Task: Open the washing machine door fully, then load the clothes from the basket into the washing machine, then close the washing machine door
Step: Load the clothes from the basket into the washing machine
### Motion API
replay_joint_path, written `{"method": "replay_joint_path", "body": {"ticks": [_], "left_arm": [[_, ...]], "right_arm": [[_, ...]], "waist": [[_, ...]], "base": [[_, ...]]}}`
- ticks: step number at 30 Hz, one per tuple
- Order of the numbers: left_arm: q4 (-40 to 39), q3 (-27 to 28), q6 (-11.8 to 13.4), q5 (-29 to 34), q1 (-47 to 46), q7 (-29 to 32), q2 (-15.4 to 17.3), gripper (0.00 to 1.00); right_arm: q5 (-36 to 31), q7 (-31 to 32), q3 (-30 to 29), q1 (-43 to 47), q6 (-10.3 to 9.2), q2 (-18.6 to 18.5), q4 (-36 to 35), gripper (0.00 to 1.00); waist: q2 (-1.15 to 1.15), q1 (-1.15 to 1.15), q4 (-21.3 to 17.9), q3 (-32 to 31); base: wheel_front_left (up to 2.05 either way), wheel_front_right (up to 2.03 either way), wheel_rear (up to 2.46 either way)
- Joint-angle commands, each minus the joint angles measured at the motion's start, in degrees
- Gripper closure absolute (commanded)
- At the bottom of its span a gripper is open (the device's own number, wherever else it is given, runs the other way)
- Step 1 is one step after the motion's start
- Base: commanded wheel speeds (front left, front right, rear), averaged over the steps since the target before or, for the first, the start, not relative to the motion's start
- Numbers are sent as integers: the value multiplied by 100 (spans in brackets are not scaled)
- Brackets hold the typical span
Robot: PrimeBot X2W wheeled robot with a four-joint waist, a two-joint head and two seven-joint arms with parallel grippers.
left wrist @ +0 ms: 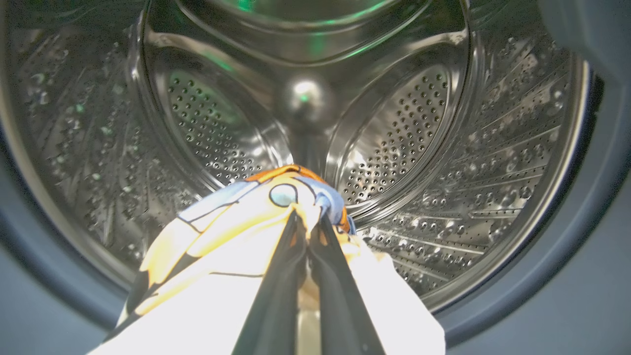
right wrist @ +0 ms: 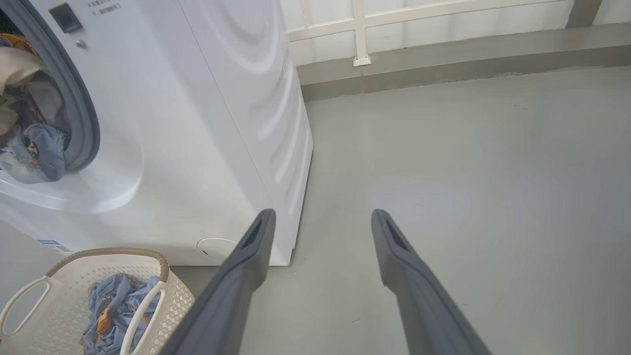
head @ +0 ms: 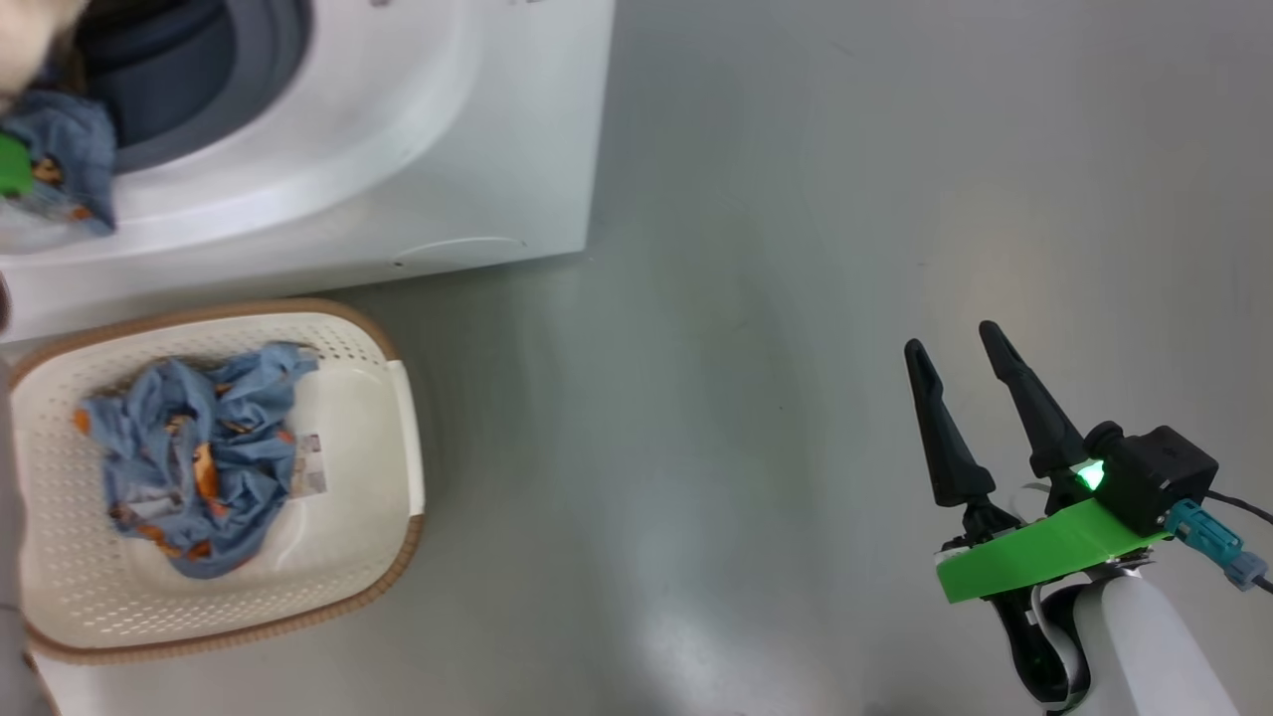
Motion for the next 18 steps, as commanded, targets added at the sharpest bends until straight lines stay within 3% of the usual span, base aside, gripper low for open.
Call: {"method": "replay_joint_path", "body": {"ticks": [1, 12, 13, 14, 18], "left_arm": [[-152, 58, -17, 31, -227, -46, 358, 100], [-1050, 522, -18, 438, -760, -46, 442, 100], [-975, 559, -18, 423, -730, -46, 419, 69], [-877, 542, -18, 476, -705, -46, 430, 0], [-697, 552, -18, 563, -636, -46, 410, 0]], "right_arm": [[-69, -27, 168, -64, 9, 45, -156, 0], [-63, -27, 352, -180, 9, 159, -185, 0], [-60, -27, 375, -189, 9, 165, -177, 0], [-59, -27, 393, -196, 9, 170, -172, 0], [-55, -27, 430, -217, 9, 182, -165, 0]], "waist": [[0, 0, -161, 160], [0, 0, -346, 360], [0, 0, -351, 363], [0, 0, -356, 367], [0, 0, -349, 385]], "base": [[0, 0, 0], [0, 0, 0], [0, 0, 0], [0, 0, 0], [0, 0, 0]]}}
